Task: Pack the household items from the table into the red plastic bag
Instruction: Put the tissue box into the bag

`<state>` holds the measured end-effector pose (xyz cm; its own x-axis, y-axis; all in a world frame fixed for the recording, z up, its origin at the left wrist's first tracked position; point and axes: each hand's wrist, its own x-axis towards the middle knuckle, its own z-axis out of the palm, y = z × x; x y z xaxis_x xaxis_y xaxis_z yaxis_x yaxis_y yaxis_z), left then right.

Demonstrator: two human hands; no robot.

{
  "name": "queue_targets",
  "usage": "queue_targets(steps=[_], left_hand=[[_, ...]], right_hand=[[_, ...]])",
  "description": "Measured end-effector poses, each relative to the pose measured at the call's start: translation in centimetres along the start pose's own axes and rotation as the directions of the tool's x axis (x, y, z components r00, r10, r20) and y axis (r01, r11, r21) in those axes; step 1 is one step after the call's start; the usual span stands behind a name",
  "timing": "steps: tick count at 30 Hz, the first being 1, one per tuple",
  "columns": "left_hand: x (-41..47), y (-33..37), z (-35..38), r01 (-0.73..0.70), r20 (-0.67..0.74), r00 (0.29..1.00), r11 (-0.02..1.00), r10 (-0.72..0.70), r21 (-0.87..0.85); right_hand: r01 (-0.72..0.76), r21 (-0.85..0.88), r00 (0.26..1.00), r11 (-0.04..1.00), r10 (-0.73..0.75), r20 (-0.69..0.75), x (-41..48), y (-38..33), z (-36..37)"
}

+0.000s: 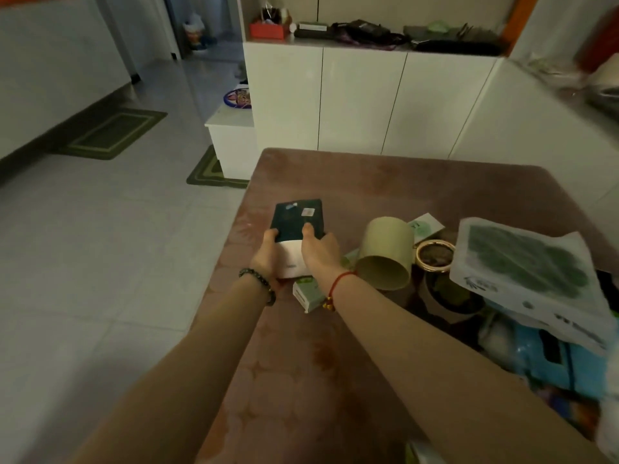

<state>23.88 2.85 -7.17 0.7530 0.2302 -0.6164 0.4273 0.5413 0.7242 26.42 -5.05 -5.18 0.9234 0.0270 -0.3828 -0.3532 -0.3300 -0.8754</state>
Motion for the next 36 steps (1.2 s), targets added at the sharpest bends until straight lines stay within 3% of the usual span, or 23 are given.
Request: queue_targets(steps=[5, 8, 10, 14, 17, 19, 21, 23, 26, 28, 30, 33, 34, 36], left_hand=[[-2.1, -0.6, -1.0, -0.202, -0.205, 0.957, 0.979, 0.206, 0.037], [-8.0, -0.9, -1.5, -0.434, -0.001, 0.901, 0.899, 0.434, 0.056], [-12.9, -1.7, -1.6, -0.521, 0.190, 0.841, 0.852, 0.506, 0.038], [-22.2, -5.0, -1.2, -0.637, 0.480, 0.718, 0.754, 0.505, 0.160], [-28.4, -9.8, -0.5, -0.660, 0.521, 0.719, 0.686, 0.459, 0.307], [-32.3, -13.6, -0.3, -0.716, 0.526, 0.692, 0.561, 0.494, 0.415], [-35.6, -17.1, -0.8, -0.818, 0.624, 0.574, 0.336, 0.530, 0.468], [-38.2, -20.4, -1.5, -0.856, 0.745, 0.509, 0.155, 0.432, 0.494], [-40.4, -25.3, -1.8, -0.832, 0.819, 0.551, 0.027, 0.157, 0.555], [-41.3, -28.4, -1.6, -0.751, 0.777, 0.623, -0.208, 0.095, 0.627], [-41.6, -30.8, -1.6, -0.711, 0.791, 0.612, -0.419, 0.028, 0.565], [-41.6, -32.8, -2.1, -0.699, 0.828, 0.560, -0.552, -0.026, 0.455], [-41.7, -33.2, -2.1, -0.685, 0.819, 0.574, -0.566, -0.031, 0.458], [-41.8, -33.4, -2.3, -0.700, 0.846, 0.533, -0.570, -0.016, 0.430]], right_hand=[[0.074, 0.153, 0.992, 0.986, -0.088, 0.093, -2.4, 0.0, -1.5], [0.070, 0.296, 0.978, 0.953, -0.124, 0.167, -5.7, -0.8, -4.4], [0.030, 0.346, 0.949, 0.938, -0.135, 0.283, -8.6, -1.3, -7.4], [0.111, 0.386, 0.857, 0.916, -0.285, 0.430, -15.1, 0.2, -15.1], [0.258, 0.368, 0.832, 0.893, -0.399, 0.386, -20.5, 3.4, -21.0], [0.348, 0.311, 0.826, 0.885, -0.446, 0.344, -23.7, 6.0, -24.6], [0.397, 0.266, 0.828, 0.878, -0.468, 0.309, -26.4, 8.6, -27.7], [0.395, 0.238, 0.837, 0.887, -0.454, 0.304, -28.5, 11.3, -30.2], [0.421, 0.176, 0.819, 0.890, -0.456, 0.349, -31.4, 14.6, -32.9], [0.456, 0.082, 0.796, 0.886, -0.448, 0.408, -32.9, 16.2, -33.9], [0.503, -0.021, 0.781, 0.864, -0.445, 0.438, -34.1, 17.4, -34.6], [0.553, -0.075, 0.742, 0.830, -0.450, 0.498, -35.6, 18.4, -35.2], [0.555, -0.074, 0.724, 0.828, -0.438, 0.533, -36.1, 18.8, -35.2], [0.556, -0.105, 0.680, 0.825, -0.378, 0.628, -36.9, 19.6, -34.7]])
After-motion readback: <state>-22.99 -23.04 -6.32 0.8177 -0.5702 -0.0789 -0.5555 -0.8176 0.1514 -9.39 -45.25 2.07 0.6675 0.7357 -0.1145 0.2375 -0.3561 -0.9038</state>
